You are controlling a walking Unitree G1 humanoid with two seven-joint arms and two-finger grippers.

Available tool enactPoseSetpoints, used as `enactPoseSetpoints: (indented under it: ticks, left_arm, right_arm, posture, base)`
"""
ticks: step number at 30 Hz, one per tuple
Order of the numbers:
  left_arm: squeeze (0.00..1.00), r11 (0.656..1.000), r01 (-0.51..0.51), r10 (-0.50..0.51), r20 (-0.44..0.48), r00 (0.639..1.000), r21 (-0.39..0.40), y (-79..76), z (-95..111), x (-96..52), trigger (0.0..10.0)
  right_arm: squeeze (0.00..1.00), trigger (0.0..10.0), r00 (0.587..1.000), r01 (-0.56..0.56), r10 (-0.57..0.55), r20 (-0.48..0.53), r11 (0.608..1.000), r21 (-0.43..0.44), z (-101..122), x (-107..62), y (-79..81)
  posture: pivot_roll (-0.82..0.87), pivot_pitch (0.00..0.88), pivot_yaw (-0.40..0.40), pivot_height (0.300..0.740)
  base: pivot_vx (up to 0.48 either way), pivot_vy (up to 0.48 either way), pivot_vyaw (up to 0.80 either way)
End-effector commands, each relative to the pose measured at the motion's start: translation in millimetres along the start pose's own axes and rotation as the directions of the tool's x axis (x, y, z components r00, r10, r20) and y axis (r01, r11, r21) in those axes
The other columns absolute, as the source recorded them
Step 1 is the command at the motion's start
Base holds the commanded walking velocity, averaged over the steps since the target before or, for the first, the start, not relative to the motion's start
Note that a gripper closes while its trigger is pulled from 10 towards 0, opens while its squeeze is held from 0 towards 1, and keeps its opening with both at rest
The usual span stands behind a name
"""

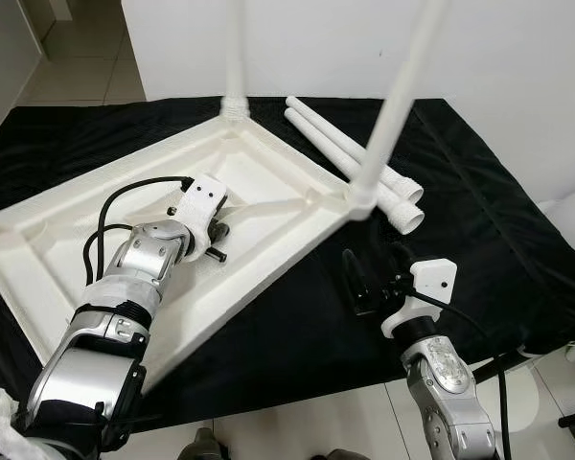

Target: Building children table

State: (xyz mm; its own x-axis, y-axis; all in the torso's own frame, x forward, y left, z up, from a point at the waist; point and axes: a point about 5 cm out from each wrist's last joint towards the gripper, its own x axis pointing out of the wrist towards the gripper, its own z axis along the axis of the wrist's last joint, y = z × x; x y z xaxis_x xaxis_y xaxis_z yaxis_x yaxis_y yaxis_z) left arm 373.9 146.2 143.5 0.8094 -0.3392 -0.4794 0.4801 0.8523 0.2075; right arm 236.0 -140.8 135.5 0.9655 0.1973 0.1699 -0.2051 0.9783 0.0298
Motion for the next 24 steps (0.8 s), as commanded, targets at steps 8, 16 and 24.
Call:
enactPoseSetpoints:
  ticks: [8, 16, 24]
  left_arm:
    - [0.00, 0.997, -0.072, 0.072, -0.002, 0.997, 0.040, 5.8, 0.5, 1.7, 8.7]
    - [1.00, 1.000, -0.023, 0.022, 0.036, 0.999, 0.017, 2.4, 5.1, 1.6, 10.0]
    - [1.00, 0.996, 0.083, -0.085, 0.138, 0.987, 0.015, -4.4, 19.4, -3.1, 10.0]
  right_arm:
    - [0.00, 10.0, 1.000, 0.011, -0.011, 0.002, 1.000, -0.004, -0.7, 1.1, -1.2]
    - [0.00, 10.0, 1.000, 0.013, -0.013, 0.002, 1.000, -0.005, -0.5, 0.3, -0.6]
    - [0.00, 10.0, 1.000, 0.014, -0.014, 0.001, 1.000, -0.005, -0.9, -0.5, -0.5]
  posture:
    - [0.00, 0.022, -0.007, 0.740]
    - [0.00, 0.027, -0.004, 0.740]
    - [0.00, 0.028, -0.006, 0.740]
  base:
    - [0.000, 0.000, 0.00]
    - [0.000, 0.000, 0.00]
    - [0.000, 0.000, 0.00]
